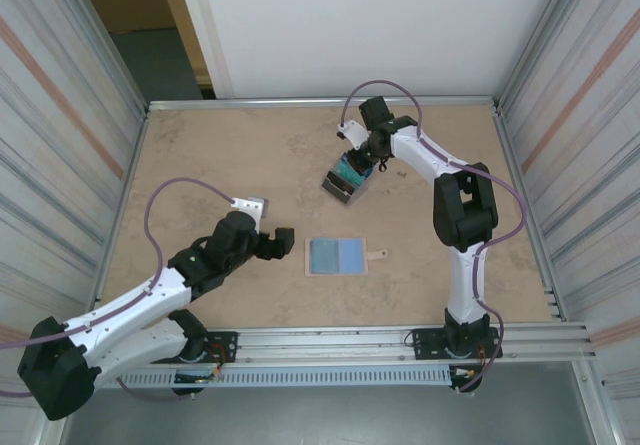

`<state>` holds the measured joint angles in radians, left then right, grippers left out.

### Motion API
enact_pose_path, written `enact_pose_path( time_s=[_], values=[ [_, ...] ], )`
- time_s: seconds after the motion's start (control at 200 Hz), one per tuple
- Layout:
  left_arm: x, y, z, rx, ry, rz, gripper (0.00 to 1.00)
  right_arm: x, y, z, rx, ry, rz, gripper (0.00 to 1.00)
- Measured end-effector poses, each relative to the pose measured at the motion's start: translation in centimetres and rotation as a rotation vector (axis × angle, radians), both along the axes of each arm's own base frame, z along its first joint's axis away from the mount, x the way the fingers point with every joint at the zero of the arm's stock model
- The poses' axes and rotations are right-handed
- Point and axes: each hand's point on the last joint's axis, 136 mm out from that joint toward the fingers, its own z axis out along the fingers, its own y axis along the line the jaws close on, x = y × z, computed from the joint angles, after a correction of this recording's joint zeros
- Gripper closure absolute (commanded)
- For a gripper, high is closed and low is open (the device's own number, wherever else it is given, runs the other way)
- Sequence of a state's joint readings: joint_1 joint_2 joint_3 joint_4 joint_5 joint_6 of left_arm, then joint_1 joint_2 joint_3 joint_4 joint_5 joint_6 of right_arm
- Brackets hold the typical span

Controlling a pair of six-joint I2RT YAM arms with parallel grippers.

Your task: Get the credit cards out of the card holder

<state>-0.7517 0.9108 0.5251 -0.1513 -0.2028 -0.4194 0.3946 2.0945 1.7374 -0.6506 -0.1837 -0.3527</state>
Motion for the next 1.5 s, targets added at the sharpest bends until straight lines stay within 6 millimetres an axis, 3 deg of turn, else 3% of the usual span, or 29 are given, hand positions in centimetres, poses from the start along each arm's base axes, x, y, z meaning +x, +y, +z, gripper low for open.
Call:
enact_pose_path(
  time_s=[0.401, 0.752, 0.882, 1.057, 1.203, 1.328, 1.503],
  values=[
    [0.0, 0.0, 0.0, 0.000, 0.001, -0.001, 0.01, 0.6, -1.3, -0.2, -0.076, -0.024, -0.068, 0.83],
    [0.1, 0.1, 0.0, -0.001, 0.001, 0.003, 0.01, 0.9, -2.0, -0.1, -0.101, -0.036, -0.107, 0.83],
    [0.1, 0.1, 0.0, -0.001, 0.001, 0.003, 0.01, 0.9, -2.4, 0.9, -0.095, -0.057, -0.145, 0.83],
    [0.1, 0.1, 0.0, -0.002, 0.002, 0.002, 0.01, 0.2, -3.1, 3.9, -0.051, -0.112, -0.218, 0.83],
    [0.1, 0.2, 0.1, -0.005, -0.003, 0.011, 0.01, -1.3, -3.6, 6.8, -0.005, -0.151, -0.303, 0.81],
    [0.3, 0.6, 0.9, -0.021, -0.027, 0.038, 0.01, -4.1, -3.2, 8.5, 0.037, -0.160, -0.376, 0.78],
    [0.5, 1.7, 1.7, -0.057, -0.071, 0.100, 0.01, -9.6, -1.8, 8.1, 0.078, -0.109, -0.443, 0.73]
  ],
)
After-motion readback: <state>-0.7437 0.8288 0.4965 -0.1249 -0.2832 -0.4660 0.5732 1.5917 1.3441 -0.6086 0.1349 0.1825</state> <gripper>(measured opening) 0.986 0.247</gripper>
